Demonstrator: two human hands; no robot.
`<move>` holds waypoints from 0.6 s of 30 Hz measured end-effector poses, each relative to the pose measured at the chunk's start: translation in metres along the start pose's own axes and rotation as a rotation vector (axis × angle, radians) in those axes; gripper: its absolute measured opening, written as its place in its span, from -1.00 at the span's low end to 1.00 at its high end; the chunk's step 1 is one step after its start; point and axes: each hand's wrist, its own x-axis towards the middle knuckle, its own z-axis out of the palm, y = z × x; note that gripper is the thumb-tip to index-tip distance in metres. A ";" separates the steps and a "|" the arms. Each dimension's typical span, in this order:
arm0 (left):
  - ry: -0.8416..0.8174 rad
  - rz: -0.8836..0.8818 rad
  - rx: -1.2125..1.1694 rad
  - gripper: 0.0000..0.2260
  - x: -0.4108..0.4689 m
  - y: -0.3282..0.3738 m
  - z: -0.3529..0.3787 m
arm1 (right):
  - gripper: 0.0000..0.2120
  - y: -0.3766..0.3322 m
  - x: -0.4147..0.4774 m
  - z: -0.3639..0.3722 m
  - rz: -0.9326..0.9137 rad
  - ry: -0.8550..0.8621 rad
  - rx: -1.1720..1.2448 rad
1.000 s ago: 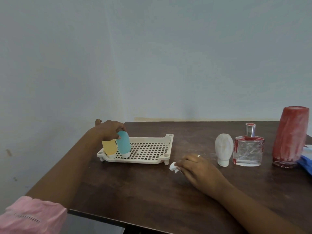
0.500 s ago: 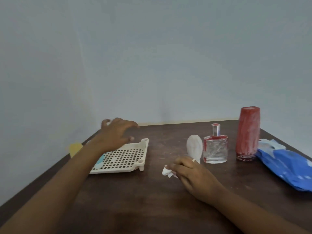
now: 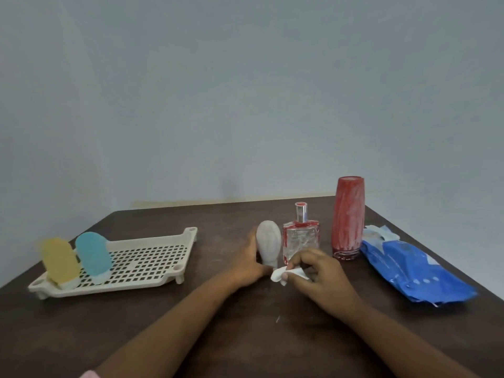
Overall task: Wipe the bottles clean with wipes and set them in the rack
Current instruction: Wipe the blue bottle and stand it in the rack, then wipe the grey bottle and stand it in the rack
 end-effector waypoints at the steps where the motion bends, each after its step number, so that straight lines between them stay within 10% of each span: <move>1: 0.000 -0.005 0.017 -0.03 0.001 -0.001 0.001 | -0.88 0.001 0.001 0.001 0.003 0.002 -0.005; 18: 0.010 0.007 -0.301 -0.22 -0.050 -0.008 -0.005 | -0.85 -0.010 0.001 0.011 -0.019 -0.012 0.034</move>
